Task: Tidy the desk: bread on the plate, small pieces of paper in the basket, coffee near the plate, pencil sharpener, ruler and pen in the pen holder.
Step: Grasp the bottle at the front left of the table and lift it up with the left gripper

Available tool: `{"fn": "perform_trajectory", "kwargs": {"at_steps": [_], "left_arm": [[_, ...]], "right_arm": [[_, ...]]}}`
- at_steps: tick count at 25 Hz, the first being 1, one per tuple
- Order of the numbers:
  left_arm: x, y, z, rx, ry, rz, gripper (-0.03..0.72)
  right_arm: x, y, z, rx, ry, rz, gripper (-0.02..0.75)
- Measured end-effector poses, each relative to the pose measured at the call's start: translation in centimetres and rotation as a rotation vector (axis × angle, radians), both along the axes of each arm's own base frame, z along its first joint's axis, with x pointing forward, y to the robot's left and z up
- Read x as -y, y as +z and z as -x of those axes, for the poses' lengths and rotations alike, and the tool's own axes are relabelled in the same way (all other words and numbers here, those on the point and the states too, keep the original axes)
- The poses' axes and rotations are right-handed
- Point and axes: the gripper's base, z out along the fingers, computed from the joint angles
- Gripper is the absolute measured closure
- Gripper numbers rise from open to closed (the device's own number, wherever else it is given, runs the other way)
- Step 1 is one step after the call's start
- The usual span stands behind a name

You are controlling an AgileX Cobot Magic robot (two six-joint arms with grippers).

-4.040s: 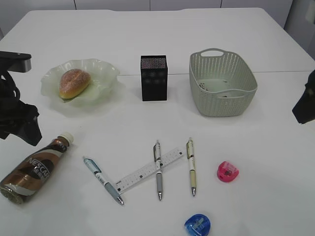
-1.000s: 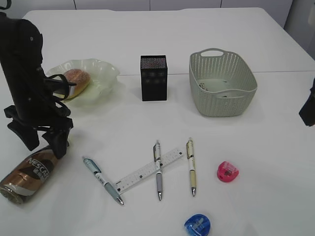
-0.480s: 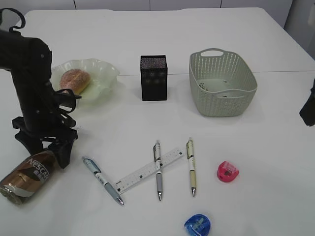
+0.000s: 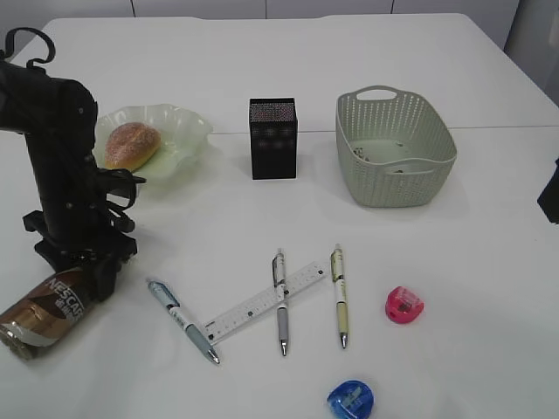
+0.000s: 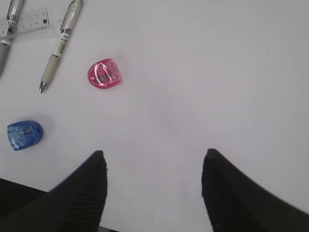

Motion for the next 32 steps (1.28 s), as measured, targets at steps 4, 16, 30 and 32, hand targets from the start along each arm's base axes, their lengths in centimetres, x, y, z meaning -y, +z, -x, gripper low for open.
{"fn": "perform_trajectory", "kwargs": {"at_steps": [4,16,30,32], "left_arm": [[0.0,0.0,0.0,0.002,0.0,0.0,0.401],[0.5,2.0,-1.9,0.051,0.007,0.023,0.443],[-0.4,6.5,1.3,0.092,0.066,0.051,0.443],[-1.8,7.2,3.0,0.078,0.095,0.05,0.443]], "right_arm": [[0.0,0.0,0.0,0.0,0.0,0.0,0.251],[0.0,0.0,0.0,0.0,0.0,0.002,0.252],[0.0,0.0,0.0,0.0,0.0,0.002,0.251],[0.0,0.0,0.0,0.0,0.0,0.002,0.251]]}}
